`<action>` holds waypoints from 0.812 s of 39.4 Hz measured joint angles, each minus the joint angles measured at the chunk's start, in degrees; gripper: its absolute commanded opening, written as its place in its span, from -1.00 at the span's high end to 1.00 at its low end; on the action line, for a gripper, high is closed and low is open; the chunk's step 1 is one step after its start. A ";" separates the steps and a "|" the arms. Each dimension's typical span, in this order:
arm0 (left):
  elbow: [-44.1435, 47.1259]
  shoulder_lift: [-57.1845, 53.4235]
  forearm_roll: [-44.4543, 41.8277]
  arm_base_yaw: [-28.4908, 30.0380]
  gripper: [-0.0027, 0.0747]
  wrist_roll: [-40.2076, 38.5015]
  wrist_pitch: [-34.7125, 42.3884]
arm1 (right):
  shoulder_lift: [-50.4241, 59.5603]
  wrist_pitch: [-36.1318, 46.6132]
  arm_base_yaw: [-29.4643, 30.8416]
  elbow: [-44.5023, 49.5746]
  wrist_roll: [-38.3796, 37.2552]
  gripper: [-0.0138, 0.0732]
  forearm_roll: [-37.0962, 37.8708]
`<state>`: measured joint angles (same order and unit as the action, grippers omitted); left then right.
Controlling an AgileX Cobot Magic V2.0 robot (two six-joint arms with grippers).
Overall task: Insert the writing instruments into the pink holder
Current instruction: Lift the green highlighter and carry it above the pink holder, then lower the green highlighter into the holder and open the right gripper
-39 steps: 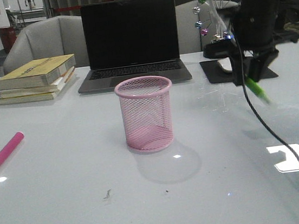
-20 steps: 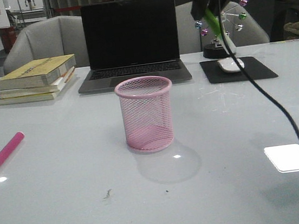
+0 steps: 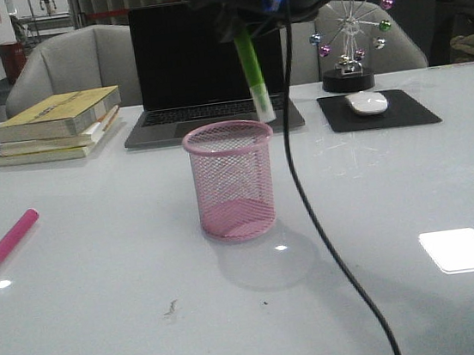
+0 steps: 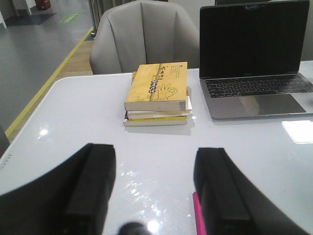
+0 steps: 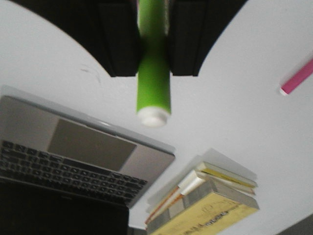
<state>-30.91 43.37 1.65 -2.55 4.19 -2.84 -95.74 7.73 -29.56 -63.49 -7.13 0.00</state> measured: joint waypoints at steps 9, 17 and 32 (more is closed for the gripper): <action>0.00 0.00 0.00 0.00 -0.15 0.00 0.00 | -3.18 15.21 -2.66 3.90 0.00 0.55 1.16; 0.00 0.00 0.00 0.00 -0.15 0.00 0.01 | -5.63 16.69 -2.66 3.99 0.08 0.54 1.16; 0.00 0.00 0.00 0.00 -0.15 0.00 0.12 | -5.88 14.79 -2.66 3.99 0.08 -0.29 1.16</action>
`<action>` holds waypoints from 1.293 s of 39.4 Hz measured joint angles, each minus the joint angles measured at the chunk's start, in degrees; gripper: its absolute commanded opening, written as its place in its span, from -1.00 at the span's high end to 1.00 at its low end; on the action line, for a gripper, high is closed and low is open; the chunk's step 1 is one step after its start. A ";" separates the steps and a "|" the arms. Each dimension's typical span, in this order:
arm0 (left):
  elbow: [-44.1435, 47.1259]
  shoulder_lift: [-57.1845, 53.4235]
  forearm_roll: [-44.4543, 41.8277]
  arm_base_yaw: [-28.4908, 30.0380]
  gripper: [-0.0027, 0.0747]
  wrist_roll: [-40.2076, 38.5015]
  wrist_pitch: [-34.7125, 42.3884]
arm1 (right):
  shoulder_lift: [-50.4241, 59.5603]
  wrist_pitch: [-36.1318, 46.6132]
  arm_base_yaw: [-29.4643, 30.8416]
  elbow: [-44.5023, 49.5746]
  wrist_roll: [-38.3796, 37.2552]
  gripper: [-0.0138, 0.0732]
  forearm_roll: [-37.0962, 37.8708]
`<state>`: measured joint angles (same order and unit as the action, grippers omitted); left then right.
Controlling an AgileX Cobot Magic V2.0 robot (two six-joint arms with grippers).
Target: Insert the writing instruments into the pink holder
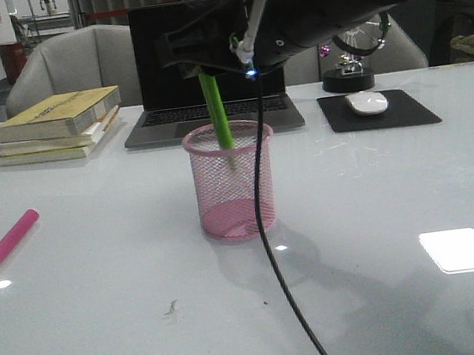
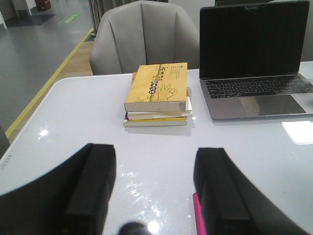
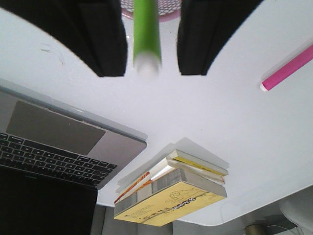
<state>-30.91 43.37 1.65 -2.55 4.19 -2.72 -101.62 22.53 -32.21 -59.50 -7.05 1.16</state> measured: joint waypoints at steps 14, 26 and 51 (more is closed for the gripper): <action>0.00 0.00 0.00 0.00 -0.15 0.00 0.00 | 12.14 -17.99 0.61 0.14 4.26 -0.29 0.04; 0.00 0.00 0.00 0.00 -0.15 0.00 0.00 | 31.39 -26.36 3.44 5.78 5.45 -0.29 0.04; 0.00 0.00 0.00 0.00 -0.15 0.00 0.00 | 61.39 -49.58 26.17 21.36 5.66 -0.20 1.01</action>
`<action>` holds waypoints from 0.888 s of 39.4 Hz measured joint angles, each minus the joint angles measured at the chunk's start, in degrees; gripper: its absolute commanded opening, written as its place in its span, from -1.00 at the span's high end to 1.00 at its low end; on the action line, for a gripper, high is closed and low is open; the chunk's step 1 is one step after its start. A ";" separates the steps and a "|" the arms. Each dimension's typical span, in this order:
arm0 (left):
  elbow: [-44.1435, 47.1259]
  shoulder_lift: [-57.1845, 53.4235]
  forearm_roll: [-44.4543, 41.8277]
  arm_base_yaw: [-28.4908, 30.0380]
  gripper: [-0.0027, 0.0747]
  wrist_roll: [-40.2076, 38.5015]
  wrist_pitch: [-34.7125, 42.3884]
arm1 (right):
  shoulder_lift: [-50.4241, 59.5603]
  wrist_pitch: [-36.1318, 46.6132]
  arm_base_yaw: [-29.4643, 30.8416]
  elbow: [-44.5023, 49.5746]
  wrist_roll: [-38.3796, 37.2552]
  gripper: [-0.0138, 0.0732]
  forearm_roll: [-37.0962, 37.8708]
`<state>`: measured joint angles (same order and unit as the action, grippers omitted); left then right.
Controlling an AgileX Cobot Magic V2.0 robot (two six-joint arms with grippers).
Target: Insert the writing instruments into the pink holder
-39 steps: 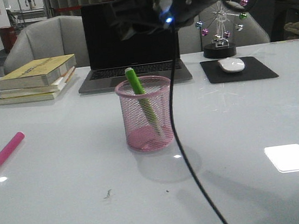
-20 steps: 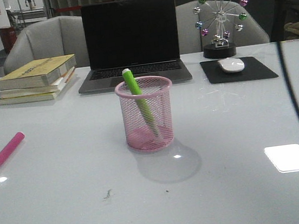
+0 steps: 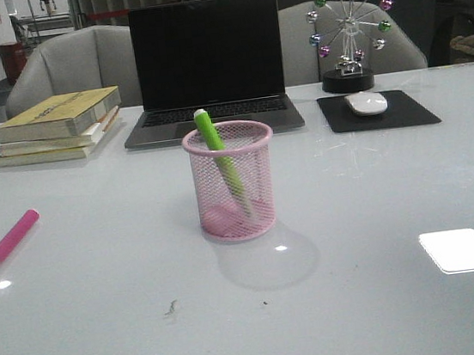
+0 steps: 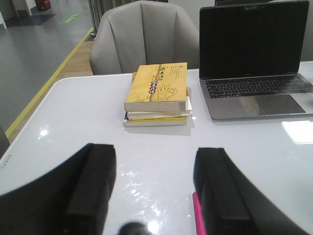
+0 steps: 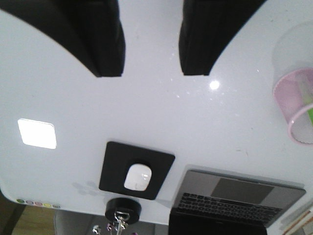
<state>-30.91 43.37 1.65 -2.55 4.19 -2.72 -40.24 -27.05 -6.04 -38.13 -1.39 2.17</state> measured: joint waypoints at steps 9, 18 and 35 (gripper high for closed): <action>0.00 0.00 0.00 0.00 -0.15 0.00 0.00 | 4.72 -0.75 0.89 4.82 0.00 -0.20 0.00; -3.80 1.28 0.00 -0.54 -0.20 0.00 -4.97 | 5.26 -0.16 0.89 5.20 -0.11 -0.20 0.00; -32.40 26.37 0.62 -7.31 -0.20 0.00 -30.53 | 5.26 0.07 0.89 5.20 -0.11 -0.20 0.00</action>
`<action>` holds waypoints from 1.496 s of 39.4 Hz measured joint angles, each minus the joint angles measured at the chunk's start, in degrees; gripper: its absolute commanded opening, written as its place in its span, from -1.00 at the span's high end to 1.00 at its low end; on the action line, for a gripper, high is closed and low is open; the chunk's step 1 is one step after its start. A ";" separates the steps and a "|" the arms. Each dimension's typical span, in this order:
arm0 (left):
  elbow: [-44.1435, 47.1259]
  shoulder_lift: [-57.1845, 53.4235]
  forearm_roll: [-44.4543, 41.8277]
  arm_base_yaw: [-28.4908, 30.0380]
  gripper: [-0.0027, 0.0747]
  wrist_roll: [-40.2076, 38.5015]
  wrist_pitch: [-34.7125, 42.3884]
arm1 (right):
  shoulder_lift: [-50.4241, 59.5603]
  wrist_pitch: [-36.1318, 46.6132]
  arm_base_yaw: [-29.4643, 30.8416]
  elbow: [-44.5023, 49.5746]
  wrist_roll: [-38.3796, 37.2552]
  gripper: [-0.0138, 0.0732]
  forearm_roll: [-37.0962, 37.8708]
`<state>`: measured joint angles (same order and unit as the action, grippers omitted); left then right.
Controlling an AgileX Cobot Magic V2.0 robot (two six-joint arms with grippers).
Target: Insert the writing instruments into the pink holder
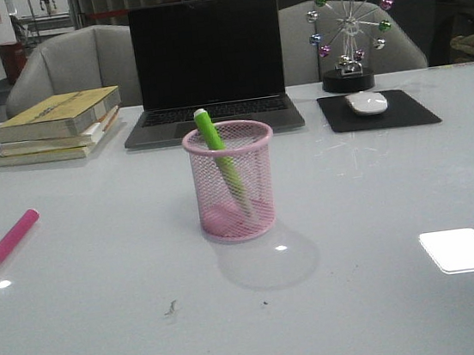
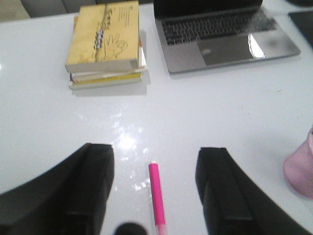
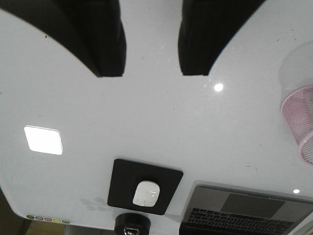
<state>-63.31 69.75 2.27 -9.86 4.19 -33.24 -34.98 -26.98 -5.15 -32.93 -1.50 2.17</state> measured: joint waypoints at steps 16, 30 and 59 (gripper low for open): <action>-25.47 26.69 0.22 0.00 -0.20 -4.19 -23.30 | 0.00 -0.47 0.00 0.00 0.00 -0.20 0.00; -28.34 39.45 0.35 0.00 -0.20 -4.74 -26.00 | 0.00 -0.57 0.00 0.00 0.00 -0.20 0.00; -28.69 50.80 0.41 0.00 -0.20 -4.74 -21.52 | 0.00 -0.94 0.00 0.00 0.00 -0.20 0.47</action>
<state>-92.01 120.55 2.68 -9.86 -0.55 -54.76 -34.98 -27.92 -5.15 -32.93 -1.50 2.63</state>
